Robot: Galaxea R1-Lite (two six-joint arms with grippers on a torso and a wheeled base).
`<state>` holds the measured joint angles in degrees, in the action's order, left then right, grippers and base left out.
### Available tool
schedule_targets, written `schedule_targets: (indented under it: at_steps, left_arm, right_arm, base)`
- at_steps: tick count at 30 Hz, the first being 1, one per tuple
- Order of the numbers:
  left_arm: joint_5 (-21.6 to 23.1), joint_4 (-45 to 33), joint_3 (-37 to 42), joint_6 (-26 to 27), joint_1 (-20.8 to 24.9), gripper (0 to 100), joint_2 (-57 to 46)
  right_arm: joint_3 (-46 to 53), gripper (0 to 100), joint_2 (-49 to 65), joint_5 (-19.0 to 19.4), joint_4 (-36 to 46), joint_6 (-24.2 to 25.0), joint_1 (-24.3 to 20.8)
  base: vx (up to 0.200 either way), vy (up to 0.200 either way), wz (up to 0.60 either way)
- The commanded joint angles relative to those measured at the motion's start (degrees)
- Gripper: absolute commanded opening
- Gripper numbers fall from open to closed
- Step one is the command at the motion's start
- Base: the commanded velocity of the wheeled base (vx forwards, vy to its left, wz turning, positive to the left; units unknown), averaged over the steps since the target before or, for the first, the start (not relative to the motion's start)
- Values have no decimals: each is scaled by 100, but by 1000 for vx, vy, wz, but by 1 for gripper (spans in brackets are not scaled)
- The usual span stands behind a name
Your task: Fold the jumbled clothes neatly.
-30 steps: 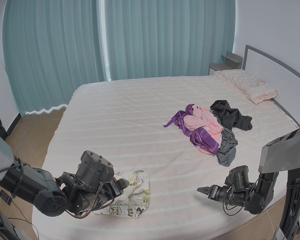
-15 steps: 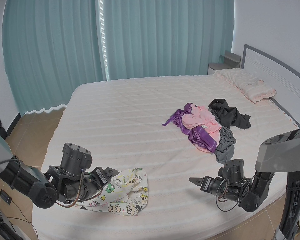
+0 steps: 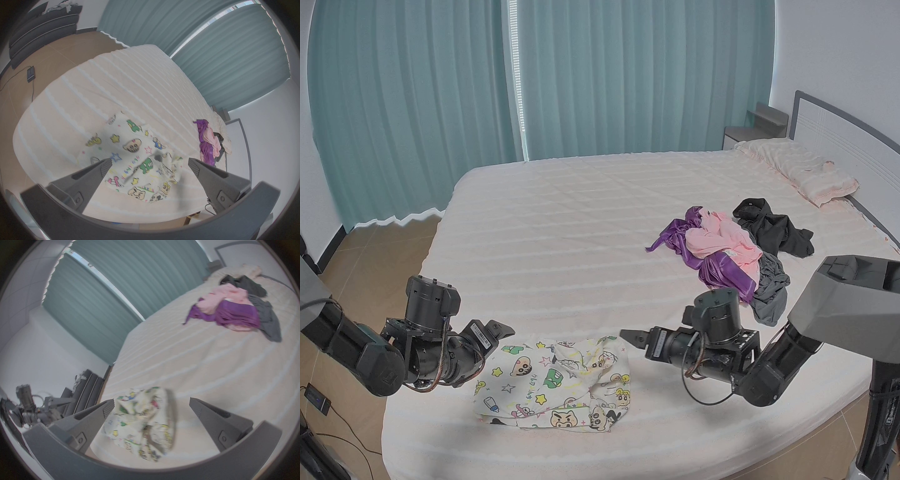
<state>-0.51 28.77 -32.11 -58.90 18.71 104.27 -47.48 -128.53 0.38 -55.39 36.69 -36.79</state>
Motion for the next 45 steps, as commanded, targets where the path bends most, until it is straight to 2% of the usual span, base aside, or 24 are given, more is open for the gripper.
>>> schedule_targets:
  at_steps: [1, 4, 10, 13, 30, 31, 40, 45]
  left_arm:
    - [306, 32, -32, -16, -272, 100, 314]
    - [332, 32, -32, -7, -280, 100, 419]
    - [332, 32, -67, -7, -272, 100, 533]
    - [332, 32, -67, -7, -272, 100, 577]
    - [341, 41, -41, 11, -263, 100, 577]
    - [341, 32, -41, 11, -272, 100, 577]
    - [350, 41, 12, 28, -272, 100, 595]
    - [341, 41, 21, 28, -263, 100, 586]
  right_arm:
    - [-982, 100, -454, -11, 503, -602, -469]
    - [-1220, 100, -683, 15, 741, -831, -636]
    - [-1246, 100, -1078, 112, 661, -1446, -742]
    - [-1237, 100, -1166, 358, 494, -1516, -838]
    - [-1712, 100, -1632, 340, 477, -2158, -918]
    - [-1721, 0, -1667, 340, 477, -2175, -909]
    - [-1589, 0, -1641, 270, 424, -2202, -812]
    - [-877, 0, -1236, 147, 398, -2149, -795]
  base:
    - [0, 0, 0]
    - [0, 0, 0]
    - [0, 0, 0]
    - [0, 0, 0]
    - [0, 0, 0]
    - [0, 0, 0]
    - [0, 0, 0]
    - [0, 0, 0]
